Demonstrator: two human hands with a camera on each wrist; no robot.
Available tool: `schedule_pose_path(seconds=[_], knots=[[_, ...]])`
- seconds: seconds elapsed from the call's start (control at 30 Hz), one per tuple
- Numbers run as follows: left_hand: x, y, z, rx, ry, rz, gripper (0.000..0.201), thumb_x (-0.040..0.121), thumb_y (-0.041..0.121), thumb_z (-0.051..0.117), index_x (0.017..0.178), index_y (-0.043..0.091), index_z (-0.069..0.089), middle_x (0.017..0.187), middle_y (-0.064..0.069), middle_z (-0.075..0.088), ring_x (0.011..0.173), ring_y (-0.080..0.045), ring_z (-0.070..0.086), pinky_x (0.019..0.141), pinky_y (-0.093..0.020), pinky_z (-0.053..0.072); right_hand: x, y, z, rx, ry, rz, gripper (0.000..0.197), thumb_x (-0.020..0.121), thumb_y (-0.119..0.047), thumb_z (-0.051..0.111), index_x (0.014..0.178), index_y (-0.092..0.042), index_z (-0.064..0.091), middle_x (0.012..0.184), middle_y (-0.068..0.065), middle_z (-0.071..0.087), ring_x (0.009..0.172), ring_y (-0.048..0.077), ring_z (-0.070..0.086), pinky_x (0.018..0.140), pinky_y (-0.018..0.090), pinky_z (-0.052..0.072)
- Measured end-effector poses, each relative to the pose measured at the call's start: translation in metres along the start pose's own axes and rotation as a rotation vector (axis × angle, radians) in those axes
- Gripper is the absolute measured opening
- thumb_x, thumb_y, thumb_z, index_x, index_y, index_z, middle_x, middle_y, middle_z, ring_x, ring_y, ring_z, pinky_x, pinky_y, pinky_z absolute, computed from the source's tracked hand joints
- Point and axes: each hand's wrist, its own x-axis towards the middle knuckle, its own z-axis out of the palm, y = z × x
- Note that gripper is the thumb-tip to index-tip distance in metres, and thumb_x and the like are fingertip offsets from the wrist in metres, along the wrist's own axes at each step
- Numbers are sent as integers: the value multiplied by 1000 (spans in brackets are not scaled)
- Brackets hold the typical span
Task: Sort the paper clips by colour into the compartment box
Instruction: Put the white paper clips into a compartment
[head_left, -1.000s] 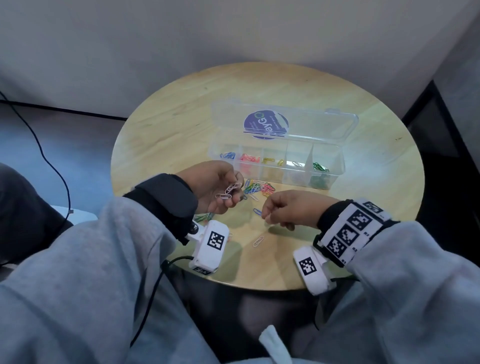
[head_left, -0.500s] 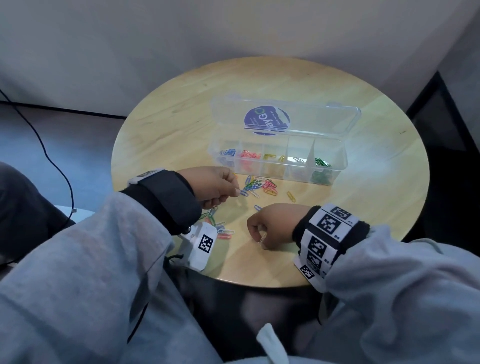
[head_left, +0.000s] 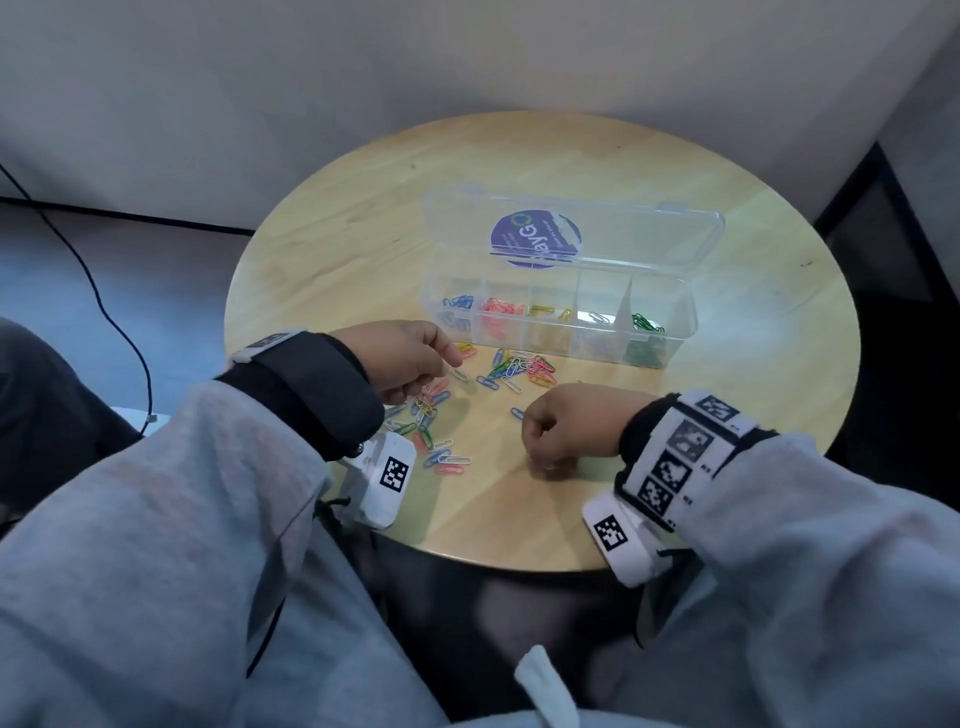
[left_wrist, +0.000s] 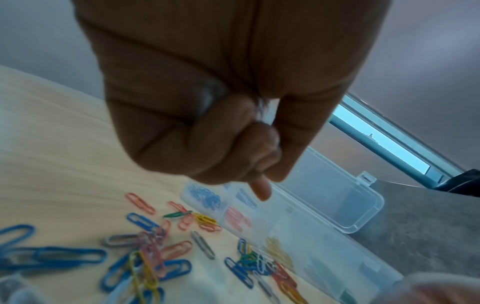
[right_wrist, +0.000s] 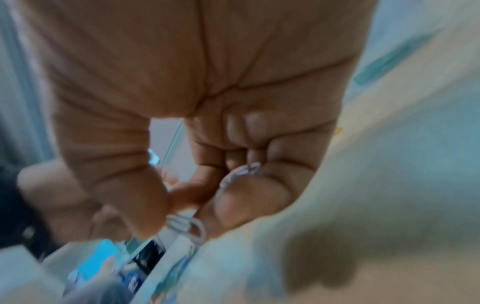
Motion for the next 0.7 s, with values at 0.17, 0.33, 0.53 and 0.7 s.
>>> schedule_pose_path(seconds=[0.17,0.33,0.53,0.7], knots=[[1,-6,-4,134,-28,5,20,88,19,61,70,18,54,48,3,32,32,-7,24,39,-16,17,4,9,-12,663,92,2,26,86,13,40,73,-8,48,60,13,50,43,19,49,51,30,46],[-5,-5,9,626,63,16,18,77,34,72,82,21,61,71,6,56,71,-14,50,57,-21,33,10,5,-16,799,261,105,35,87,10,27,68,-7,51,63,10,43,51,19,51,45,23,47],[-1,-7,33,854,4,-42,33,73,30,74,99,12,68,86,-1,62,78,-19,55,66,-24,39,16,-6,-15,388,303,126,24,92,-10,42,74,-11,58,68,2,49,57,15,45,52,22,39],[3,-10,39,942,-23,-63,37,74,32,74,103,9,70,85,-3,60,77,-20,53,64,-25,37,20,-12,-12,-82,329,95,22,87,-14,48,101,-23,62,91,-5,55,87,17,54,69,24,43]])
